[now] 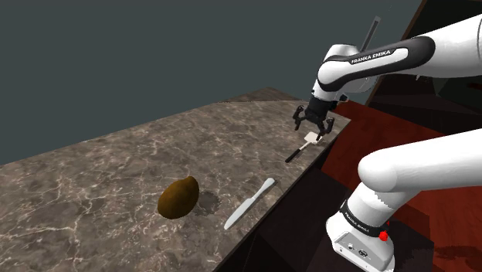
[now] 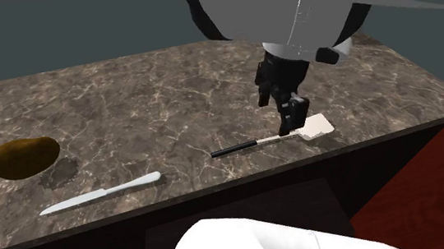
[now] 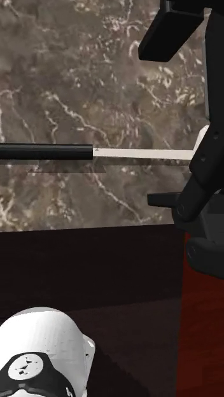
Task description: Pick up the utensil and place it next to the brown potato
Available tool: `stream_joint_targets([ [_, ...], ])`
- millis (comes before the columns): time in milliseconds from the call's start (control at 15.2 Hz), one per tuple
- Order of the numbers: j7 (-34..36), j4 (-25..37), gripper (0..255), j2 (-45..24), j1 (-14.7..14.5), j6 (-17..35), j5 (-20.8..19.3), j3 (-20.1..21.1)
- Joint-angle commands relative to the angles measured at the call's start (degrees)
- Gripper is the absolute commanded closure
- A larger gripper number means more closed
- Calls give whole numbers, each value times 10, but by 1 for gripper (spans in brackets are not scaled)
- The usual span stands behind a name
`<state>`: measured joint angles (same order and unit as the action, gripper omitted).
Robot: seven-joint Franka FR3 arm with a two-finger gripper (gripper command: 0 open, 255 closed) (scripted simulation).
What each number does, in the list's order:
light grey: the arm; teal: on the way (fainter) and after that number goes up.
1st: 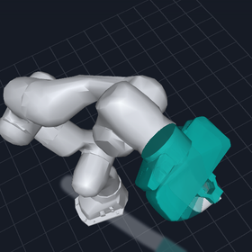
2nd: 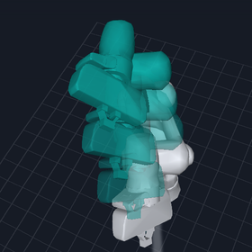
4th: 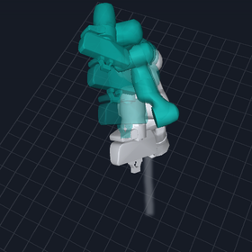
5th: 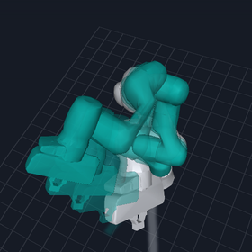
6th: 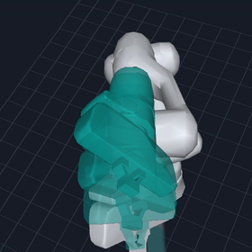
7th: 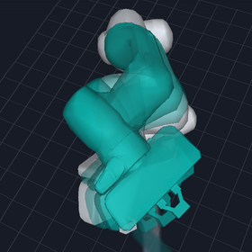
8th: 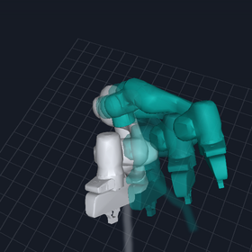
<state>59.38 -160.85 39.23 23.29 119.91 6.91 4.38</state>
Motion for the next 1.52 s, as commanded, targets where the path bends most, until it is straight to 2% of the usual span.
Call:
stream_joint_targets([
  [0,20,-22,0,-4,8,26,6,2],
  [396,18,-53,0,-42,4,95,14,7],
  [924,18,-53,0,-41,4,95,14,7],
  [990,18,-53,255,-41,4,95,14,7],
  [1452,18,-53,255,-41,4,95,14,7],
])
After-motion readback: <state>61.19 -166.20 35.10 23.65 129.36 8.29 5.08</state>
